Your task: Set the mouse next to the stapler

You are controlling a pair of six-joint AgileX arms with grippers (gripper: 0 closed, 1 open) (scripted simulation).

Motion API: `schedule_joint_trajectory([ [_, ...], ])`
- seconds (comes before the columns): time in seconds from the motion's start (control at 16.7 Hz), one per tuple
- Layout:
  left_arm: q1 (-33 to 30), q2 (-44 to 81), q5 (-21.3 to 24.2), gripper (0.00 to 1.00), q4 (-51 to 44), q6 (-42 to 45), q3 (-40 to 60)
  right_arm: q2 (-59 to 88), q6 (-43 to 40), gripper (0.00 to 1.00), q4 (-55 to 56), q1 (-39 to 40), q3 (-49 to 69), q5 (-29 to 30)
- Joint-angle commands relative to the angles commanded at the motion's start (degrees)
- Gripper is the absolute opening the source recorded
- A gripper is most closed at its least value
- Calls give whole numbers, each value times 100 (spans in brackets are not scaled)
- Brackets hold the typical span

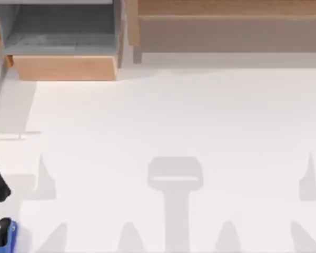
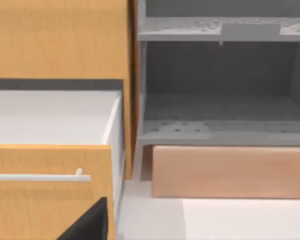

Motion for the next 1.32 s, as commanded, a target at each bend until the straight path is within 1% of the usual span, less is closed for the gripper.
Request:
schedule_joint_trajectory([
  [0.18,9,55,0,100,-35,4,52,0,0,100,0,0,0,0],
  [0.3,50,335,4,100,-216,22,324,0,0,100,0,0,0,0],
  [0.42,116,845,10,100,-531,55,822,0,0,100,0,0,0,0],
  [0.54,216,1606,17,100,-966,100,1567,0,0,100,0,0,0,0],
  [0.78,492,3774,31,100,-2066,212,3648,0,0,100,0,0,0,0],
  [1.32,1270,9785,53,100,-4931,503,9247,0,0,100,0,0,0,0],
])
